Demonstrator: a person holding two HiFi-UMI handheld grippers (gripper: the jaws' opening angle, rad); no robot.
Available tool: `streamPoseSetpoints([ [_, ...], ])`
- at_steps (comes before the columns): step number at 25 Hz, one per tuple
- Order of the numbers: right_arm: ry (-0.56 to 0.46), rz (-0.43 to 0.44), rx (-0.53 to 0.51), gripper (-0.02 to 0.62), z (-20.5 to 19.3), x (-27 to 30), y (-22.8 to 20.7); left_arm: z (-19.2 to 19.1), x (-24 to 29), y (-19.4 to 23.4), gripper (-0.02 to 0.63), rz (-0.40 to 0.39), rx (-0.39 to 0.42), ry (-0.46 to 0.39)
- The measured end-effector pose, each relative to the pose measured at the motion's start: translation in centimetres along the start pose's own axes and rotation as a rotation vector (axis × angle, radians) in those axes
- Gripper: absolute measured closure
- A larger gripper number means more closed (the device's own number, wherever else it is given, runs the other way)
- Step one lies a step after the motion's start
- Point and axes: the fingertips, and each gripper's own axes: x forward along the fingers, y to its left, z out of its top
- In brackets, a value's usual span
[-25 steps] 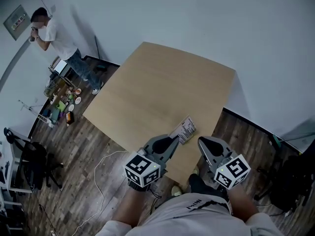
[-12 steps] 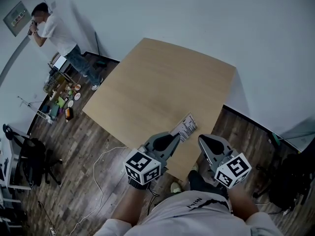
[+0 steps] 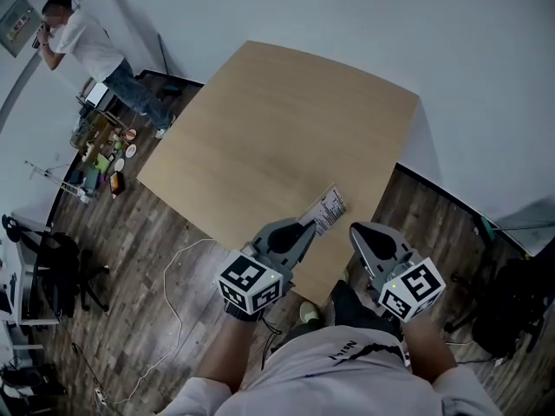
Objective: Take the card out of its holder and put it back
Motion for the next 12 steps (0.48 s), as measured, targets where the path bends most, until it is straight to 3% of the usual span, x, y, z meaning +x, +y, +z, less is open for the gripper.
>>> streamPoseSetpoints([
  [12, 0.029, 0.025, 0.04, 0.583, -2.3, 2.1, -3.6, -4.8, 3.8, 3.8, 0.581, 0.009, 0.056, 0.039],
])
